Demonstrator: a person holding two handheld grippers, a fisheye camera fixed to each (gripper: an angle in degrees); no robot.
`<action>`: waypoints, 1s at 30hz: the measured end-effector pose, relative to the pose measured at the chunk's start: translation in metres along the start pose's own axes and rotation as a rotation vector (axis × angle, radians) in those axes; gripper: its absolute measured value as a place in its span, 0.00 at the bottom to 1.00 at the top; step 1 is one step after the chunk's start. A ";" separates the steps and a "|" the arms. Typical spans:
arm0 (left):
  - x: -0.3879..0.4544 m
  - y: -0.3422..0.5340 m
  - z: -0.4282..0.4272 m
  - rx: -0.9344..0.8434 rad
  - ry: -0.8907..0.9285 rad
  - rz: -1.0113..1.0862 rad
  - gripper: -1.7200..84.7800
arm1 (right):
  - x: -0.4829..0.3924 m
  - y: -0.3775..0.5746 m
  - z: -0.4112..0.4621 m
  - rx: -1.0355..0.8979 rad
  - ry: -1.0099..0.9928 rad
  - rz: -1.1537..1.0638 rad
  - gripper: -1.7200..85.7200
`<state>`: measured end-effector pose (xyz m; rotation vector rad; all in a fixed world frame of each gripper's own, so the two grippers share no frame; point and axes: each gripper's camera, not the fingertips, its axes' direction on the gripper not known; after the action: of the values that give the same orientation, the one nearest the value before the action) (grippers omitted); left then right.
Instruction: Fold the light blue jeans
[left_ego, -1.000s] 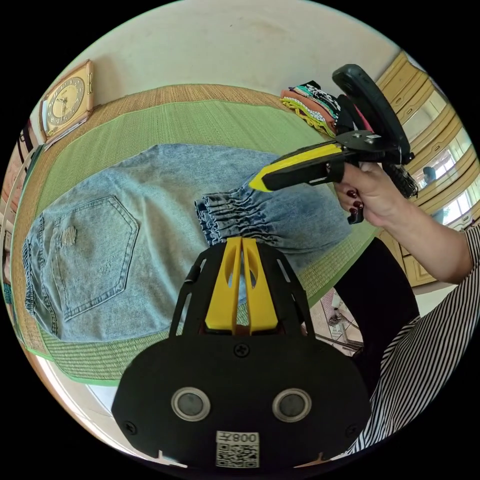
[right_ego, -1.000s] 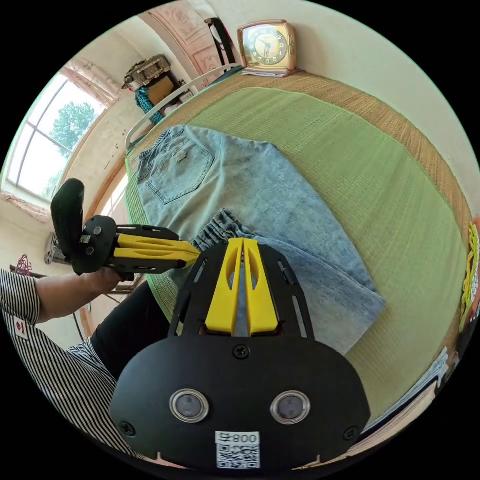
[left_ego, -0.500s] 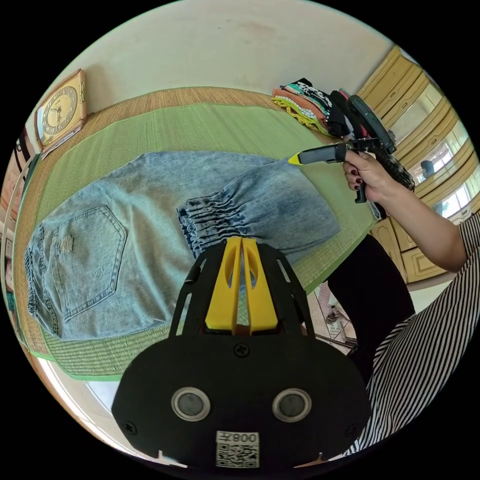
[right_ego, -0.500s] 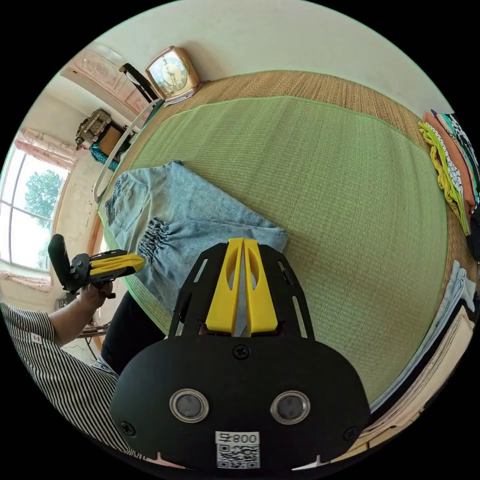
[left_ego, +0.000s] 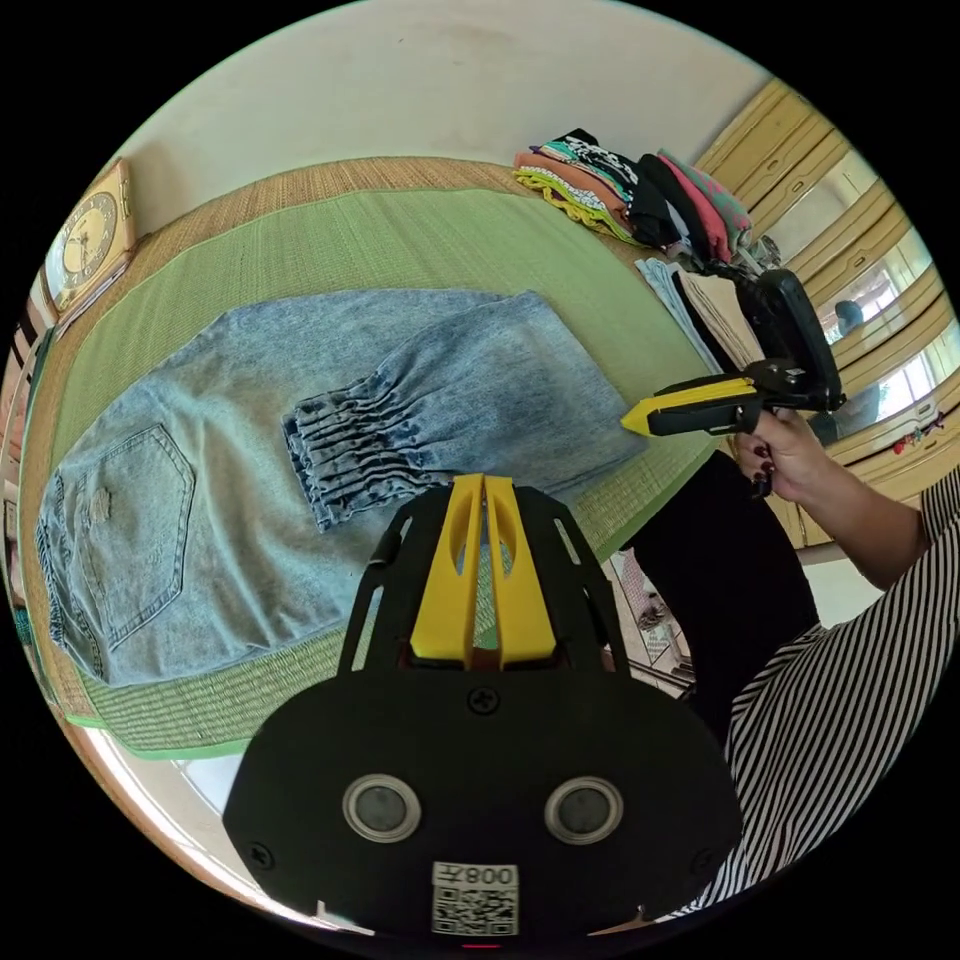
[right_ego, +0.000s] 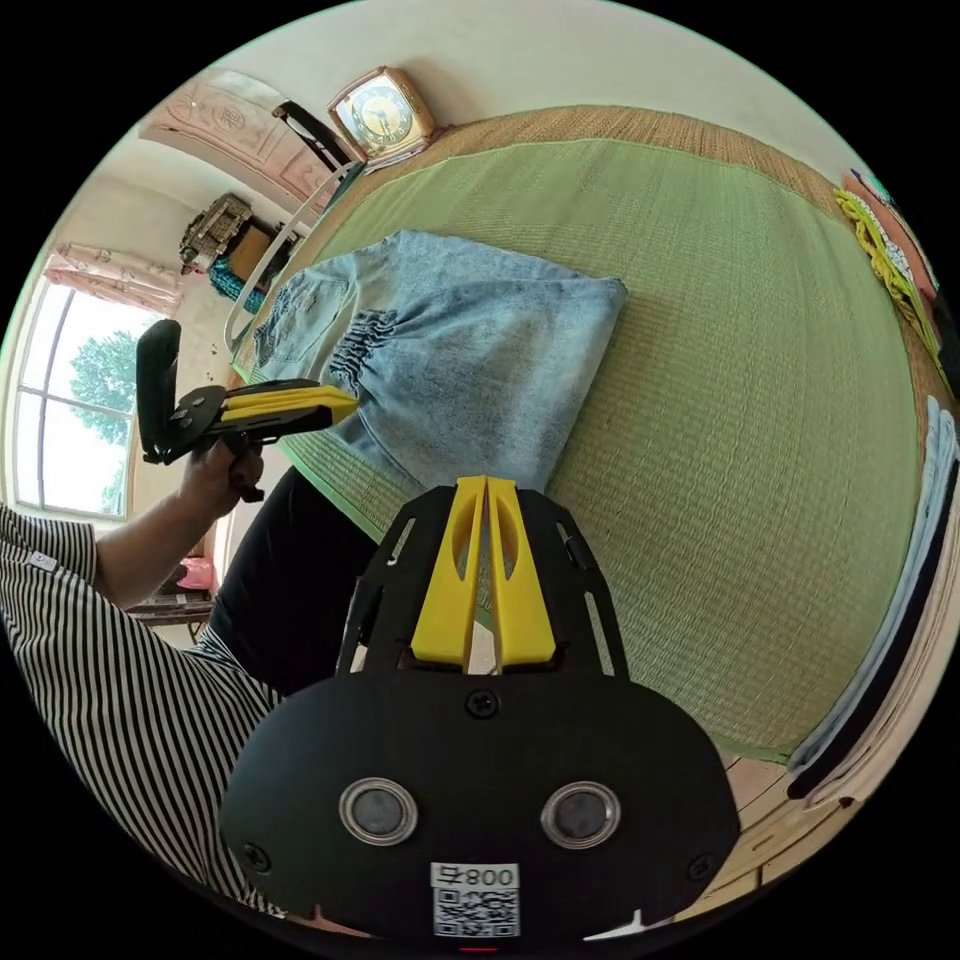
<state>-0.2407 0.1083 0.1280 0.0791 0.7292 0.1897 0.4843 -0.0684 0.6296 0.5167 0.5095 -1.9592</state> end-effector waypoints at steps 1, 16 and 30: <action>0.010 0.000 0.004 0.004 0.003 0.016 0.02 | 0.005 0.003 -0.002 0.016 -0.018 0.009 0.02; 0.144 -0.028 0.068 -0.034 0.057 0.267 0.13 | 0.134 0.077 -0.044 0.107 -0.389 0.321 0.07; 0.211 -0.024 0.100 -0.053 -0.202 0.305 0.12 | 0.173 0.097 -0.051 0.103 -0.608 0.333 0.07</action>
<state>-0.0163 0.1258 0.0611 0.1573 0.5077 0.4854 0.5094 -0.2046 0.4784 0.0431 -0.0627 -1.7086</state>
